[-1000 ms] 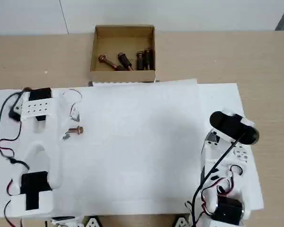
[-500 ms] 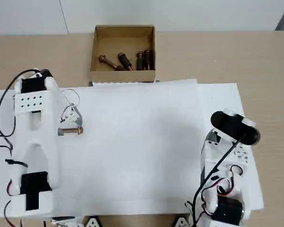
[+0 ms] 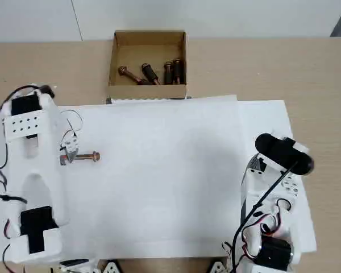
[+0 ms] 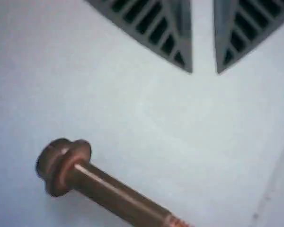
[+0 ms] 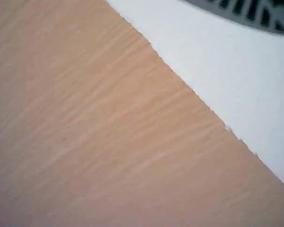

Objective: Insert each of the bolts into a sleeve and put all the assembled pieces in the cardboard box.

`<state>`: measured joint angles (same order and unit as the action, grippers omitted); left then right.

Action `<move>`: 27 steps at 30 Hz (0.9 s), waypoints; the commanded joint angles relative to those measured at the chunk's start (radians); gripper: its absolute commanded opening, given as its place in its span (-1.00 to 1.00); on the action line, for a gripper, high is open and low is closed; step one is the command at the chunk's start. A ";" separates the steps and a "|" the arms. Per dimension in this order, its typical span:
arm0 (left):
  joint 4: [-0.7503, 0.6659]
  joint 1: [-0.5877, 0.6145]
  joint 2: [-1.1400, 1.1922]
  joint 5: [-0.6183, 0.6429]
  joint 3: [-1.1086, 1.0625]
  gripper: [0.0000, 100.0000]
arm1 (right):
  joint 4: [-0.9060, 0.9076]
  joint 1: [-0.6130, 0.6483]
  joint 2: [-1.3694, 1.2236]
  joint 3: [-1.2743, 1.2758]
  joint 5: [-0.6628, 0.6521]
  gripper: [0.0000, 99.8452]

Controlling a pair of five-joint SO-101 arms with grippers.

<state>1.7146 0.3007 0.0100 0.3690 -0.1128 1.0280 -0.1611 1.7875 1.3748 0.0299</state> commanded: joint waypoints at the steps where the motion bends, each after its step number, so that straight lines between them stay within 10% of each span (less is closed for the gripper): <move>1: 0.012 -0.011 -0.025 -0.072 0.041 -0.99 | -0.024 -0.012 0.008 -0.008 0.008 -0.99; 4: 0.009 -0.009 -0.032 -0.120 0.045 -0.99 | -0.022 -0.012 0.008 -0.008 0.008 -0.99; 20: 0.035 -0.032 -0.017 -1.432 0.068 -0.99 | -0.025 -0.012 0.008 -0.008 0.005 -0.99; 27: 0.037 -0.038 -0.017 -1.804 0.028 -0.99 | -0.048 -0.015 0.008 0.014 0.005 -0.99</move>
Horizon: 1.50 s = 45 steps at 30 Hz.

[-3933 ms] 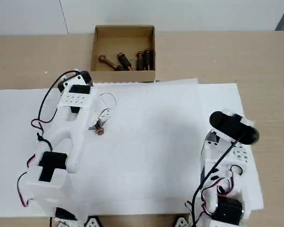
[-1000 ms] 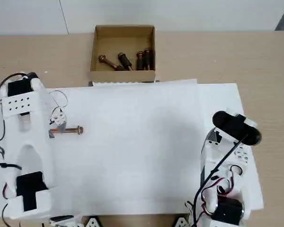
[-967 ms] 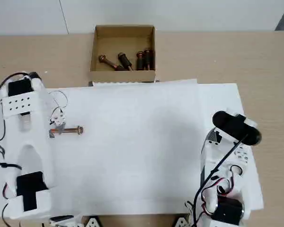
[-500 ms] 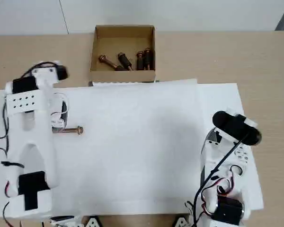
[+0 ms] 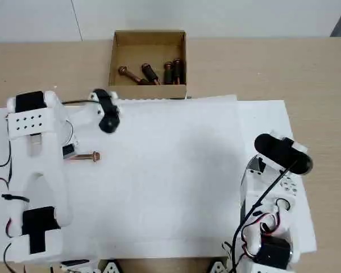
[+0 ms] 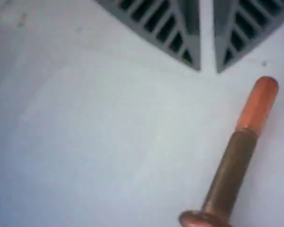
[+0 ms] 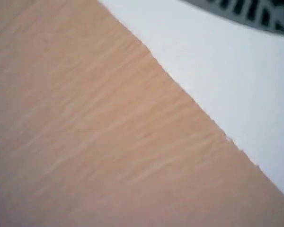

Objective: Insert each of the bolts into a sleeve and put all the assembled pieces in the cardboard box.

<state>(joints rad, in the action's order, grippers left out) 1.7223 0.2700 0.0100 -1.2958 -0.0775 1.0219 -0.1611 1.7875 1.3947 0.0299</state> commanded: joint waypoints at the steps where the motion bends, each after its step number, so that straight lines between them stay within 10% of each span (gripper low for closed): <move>1: 0.029 -0.008 -0.017 -0.180 -0.018 -0.99 | -0.048 -0.016 0.008 -0.006 0.005 -0.99; 12: 0.023 -0.005 -0.017 -0.471 -0.051 -0.98 | -0.045 -0.012 0.007 0.031 -0.120 -0.99; 45: -0.210 -0.087 0.227 -0.516 -0.033 -0.80 | -0.041 -0.012 0.007 0.046 -0.124 -0.99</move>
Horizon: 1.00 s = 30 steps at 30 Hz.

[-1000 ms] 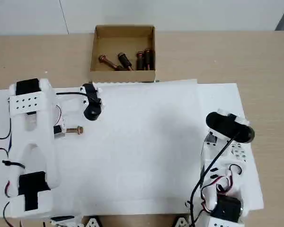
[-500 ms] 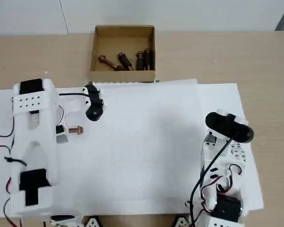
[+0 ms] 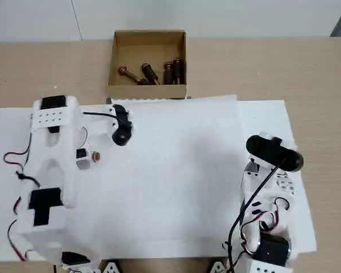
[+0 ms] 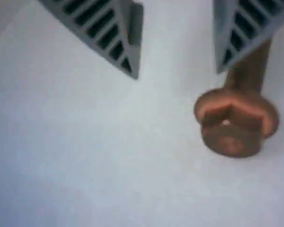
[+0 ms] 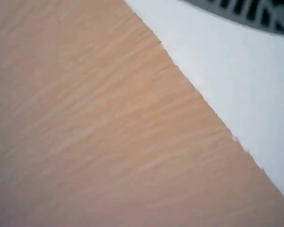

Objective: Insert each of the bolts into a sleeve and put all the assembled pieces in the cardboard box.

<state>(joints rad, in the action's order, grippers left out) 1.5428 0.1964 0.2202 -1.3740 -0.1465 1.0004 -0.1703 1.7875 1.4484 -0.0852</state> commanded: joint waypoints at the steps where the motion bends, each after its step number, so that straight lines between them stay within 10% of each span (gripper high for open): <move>1: -0.037 -0.017 0.032 -0.434 0.044 -0.80 | -0.019 -0.002 0.007 -0.008 -0.009 -0.99; 30: 0.203 -0.041 0.155 -0.373 0.395 -0.88 | -0.019 -0.002 0.007 -0.011 -0.009 -0.99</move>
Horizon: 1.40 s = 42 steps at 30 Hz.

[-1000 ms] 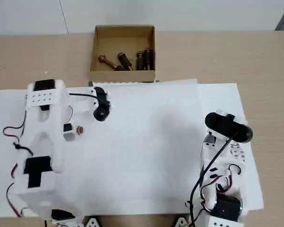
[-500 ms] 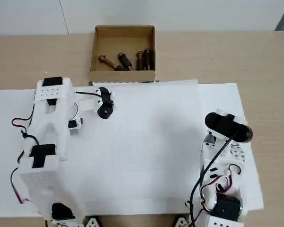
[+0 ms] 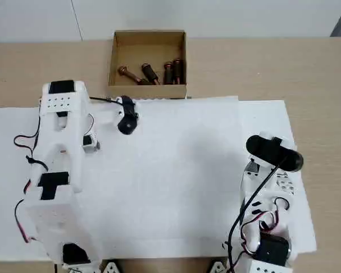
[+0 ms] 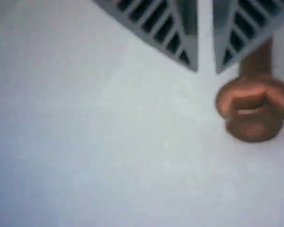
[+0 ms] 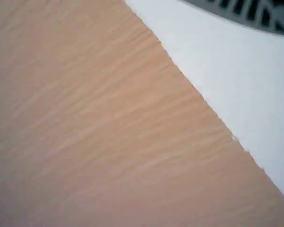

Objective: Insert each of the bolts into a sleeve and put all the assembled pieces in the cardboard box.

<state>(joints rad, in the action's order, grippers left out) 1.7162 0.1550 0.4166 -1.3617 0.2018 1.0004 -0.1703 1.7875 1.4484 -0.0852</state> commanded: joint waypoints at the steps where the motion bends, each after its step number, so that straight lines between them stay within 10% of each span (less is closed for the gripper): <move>1: 0.029 0.000 -0.041 -0.385 0.047 -0.85 | -0.019 -0.002 0.007 -0.011 -0.009 -0.99; 21: -0.124 0.031 0.120 -0.382 0.076 -0.83 | -0.019 -0.001 0.007 -0.012 -0.009 -0.99; 42: 0.035 -0.003 0.037 -0.242 0.246 -0.99 | -0.013 0.001 0.007 -0.069 -0.009 -0.99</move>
<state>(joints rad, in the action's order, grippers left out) 1.7177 0.1611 0.5516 -1.3617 0.3905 1.0004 -0.1703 1.7875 1.4469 -0.0852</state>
